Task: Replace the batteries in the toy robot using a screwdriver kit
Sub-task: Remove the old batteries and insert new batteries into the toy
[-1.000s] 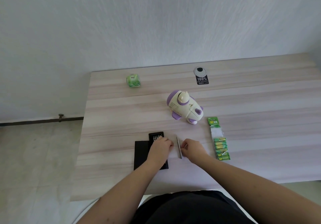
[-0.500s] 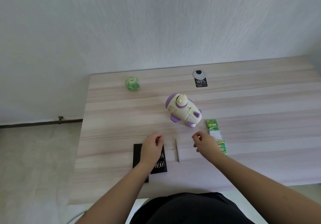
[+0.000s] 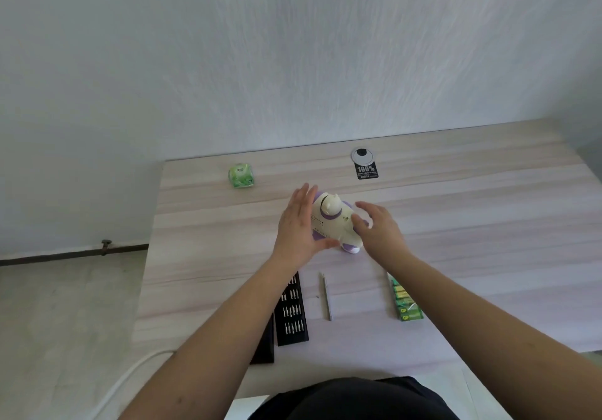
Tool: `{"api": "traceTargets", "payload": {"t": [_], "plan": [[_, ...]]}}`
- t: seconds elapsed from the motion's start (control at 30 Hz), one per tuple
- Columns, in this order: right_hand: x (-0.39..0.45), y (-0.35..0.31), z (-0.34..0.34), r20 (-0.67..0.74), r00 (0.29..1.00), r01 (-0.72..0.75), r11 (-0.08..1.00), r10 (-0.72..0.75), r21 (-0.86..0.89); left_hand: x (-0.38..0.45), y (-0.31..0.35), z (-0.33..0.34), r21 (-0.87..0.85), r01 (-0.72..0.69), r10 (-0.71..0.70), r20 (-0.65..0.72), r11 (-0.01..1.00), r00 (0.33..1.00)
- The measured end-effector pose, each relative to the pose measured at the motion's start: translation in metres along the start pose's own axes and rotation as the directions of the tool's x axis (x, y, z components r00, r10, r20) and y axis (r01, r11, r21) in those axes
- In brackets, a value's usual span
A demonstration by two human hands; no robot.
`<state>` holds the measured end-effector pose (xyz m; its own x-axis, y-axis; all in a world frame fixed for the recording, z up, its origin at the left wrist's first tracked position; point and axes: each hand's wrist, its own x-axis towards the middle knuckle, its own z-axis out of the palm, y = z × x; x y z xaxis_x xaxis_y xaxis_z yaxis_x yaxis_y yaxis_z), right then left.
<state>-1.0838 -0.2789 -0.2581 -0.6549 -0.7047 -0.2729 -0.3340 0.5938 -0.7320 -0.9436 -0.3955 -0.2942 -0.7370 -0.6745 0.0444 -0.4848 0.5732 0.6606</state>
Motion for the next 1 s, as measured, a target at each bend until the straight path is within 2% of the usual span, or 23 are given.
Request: {"api": "traceTargets", "payload": {"t": [0.17, 0.37, 0.63, 0.8, 1.0], "plan": [[0.006, -0.007, 0.006, 0.079, 0.997, -0.001, 1.000, 0.002, -0.009, 0.022, -0.009, 0.002, 0.018, -0.039, 0.037, 0.096, 0.999, 0.995], [0.015, -0.004, 0.005, 0.084, 0.996, -0.010, 1.000, 0.012, -0.018, 0.023, -0.003, 0.004, -0.096, -0.037, 0.048, 0.116, 0.995, 0.992], [0.027, -0.009, -0.006, 0.168, 0.986, -0.006, 0.997, 0.019, -0.079, 0.020, 0.009, 0.004, 0.012, 0.033, -0.034, 0.086, 0.999, 0.996], [0.036, -0.020, -0.014, 0.236, 0.970, -0.006, 0.985, 0.048, -0.175, 0.020, 0.018, 0.002, 0.039, 0.057, -0.058, 0.041, 0.998, 0.997], [0.041, -0.034, -0.015, 0.261, 0.962, 0.027, 0.931, 0.075, -0.364, 0.023, 0.027, -0.002, 0.193, 0.049, -0.069, 0.097, 0.980, 0.993]]}}
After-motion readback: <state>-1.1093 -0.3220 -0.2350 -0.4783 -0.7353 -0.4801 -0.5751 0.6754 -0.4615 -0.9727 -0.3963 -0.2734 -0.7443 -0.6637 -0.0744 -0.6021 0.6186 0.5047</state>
